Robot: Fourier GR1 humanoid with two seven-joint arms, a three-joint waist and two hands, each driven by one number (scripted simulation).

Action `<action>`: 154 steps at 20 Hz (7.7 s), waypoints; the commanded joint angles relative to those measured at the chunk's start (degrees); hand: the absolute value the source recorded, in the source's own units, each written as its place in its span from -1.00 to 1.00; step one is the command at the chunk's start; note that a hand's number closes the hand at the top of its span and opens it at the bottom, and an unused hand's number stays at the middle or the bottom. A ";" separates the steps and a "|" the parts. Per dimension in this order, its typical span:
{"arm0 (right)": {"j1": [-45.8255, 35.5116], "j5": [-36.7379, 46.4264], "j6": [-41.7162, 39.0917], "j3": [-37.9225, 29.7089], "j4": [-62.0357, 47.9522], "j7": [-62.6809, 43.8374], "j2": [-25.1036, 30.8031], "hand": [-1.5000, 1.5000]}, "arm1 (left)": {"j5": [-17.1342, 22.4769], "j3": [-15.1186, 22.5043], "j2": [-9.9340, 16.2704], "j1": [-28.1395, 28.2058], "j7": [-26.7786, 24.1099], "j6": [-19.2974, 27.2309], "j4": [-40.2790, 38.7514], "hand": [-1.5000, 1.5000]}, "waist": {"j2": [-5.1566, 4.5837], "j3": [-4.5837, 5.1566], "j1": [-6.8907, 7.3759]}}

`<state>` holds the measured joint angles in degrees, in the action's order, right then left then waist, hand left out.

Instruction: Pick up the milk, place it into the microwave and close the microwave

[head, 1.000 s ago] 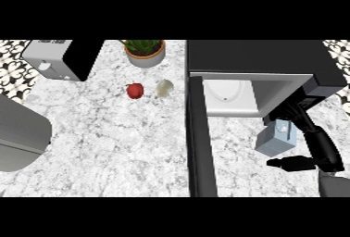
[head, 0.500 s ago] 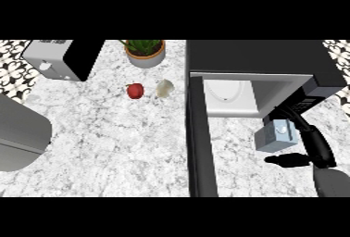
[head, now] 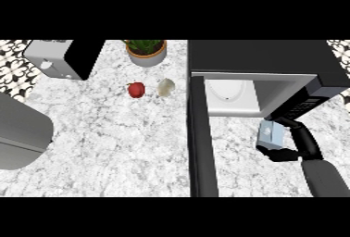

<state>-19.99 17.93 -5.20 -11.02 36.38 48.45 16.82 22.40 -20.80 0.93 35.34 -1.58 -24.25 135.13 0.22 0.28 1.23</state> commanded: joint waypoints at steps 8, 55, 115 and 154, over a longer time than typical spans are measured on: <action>2.08 -4.67 1.05 -4.01 -6.44 14.51 -4.19 1.00 | 2.21 -0.70 -0.90 1.52 -2.71 -1.71 0.55 -1.00 | -0.37 -0.38 -0.23; -31.50 4.88 30.26 -2.86 -15.48 -12.20 -10.05 1.00 | 8.57 -7.69 1.11 -3.80 1.61 -5.42 -3.39 -1.00 | -1.52 -0.41 2.37; -25.93 -4.08 5.29 -15.38 -27.73 6.62 -5.43 -1.00 | -7.35 15.04 -0.88 -14.66 3.50 -11.13 -11.07 1.00 | -0.41 -0.34 -0.77; 31.08 -15.32 -15.85 -2.70 36.58 0.27 -3.29 -1.00 | -32.24 61.49 -0.92 -47.31 -7.38 25.55 -60.55 1.00 | -0.31 -0.06 -4.25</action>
<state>8.04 4.36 -16.08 -15.06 65.04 50.66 12.46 -9.09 36.06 0.09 -8.72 -4.80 -4.13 85.04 0.12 0.20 -2.90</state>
